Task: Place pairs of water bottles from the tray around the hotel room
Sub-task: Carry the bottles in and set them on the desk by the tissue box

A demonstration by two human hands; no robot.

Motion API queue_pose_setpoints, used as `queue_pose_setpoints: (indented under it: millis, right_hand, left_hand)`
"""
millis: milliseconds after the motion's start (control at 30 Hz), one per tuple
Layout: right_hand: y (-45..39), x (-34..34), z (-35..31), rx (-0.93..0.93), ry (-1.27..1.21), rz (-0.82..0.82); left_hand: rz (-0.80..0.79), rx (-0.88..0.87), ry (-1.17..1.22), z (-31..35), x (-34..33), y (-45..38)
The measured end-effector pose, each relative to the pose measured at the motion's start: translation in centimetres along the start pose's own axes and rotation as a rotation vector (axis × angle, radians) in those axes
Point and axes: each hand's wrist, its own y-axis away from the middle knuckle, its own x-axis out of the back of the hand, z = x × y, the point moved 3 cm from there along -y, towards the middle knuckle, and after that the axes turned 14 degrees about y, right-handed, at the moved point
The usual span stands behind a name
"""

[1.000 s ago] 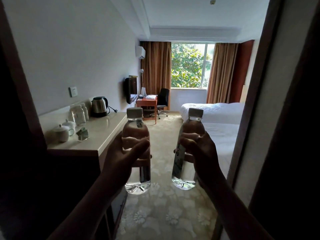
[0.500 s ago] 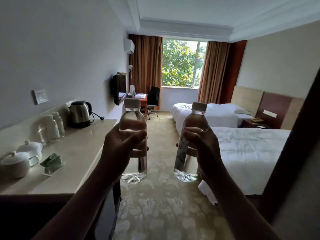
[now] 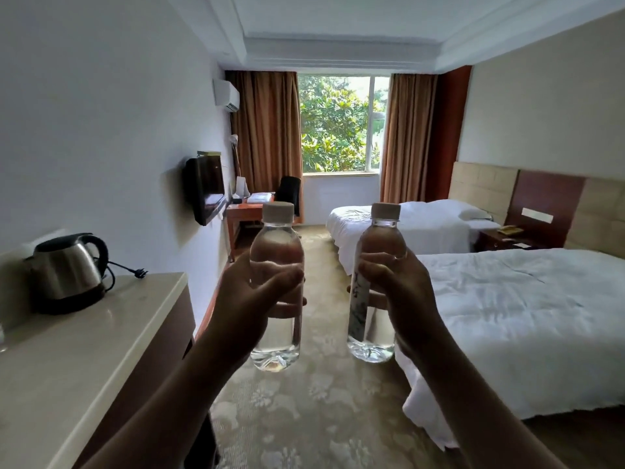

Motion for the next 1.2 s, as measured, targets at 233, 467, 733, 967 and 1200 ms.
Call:
queue_pose_setpoints:
  millis: [233,467,733,967,1200]
  right_hand:
    - [-15.7,-3.4,5.4,0.030,0.009,-0.072]
    - [-30.2,-9.1,13.6,0.044,-0.007,-0.105]
    - [-49.3,-16.1,22.4,0.017,0.020,-0.061]
    - [-64.5,-19.1,29.2,0.007,0.033,-0.023]
    - [-80.4,-21.3,38.7,0.051,0.027,-0.046]
  left_hand:
    - [0.094,-0.010,-0.017,-5.9,1.6,-14.9]
    - [0.138,-0.035,-0.062,-13.4,7.2,-29.3]
    - [0.056,-0.029,-0.087,-21.6,13.6,-49.3]
    - [0.070,-0.024,-0.063,-29.6,16.0,-65.1]
    - [0.111,-0.021,-0.084,-40.1,18.1,-80.2]
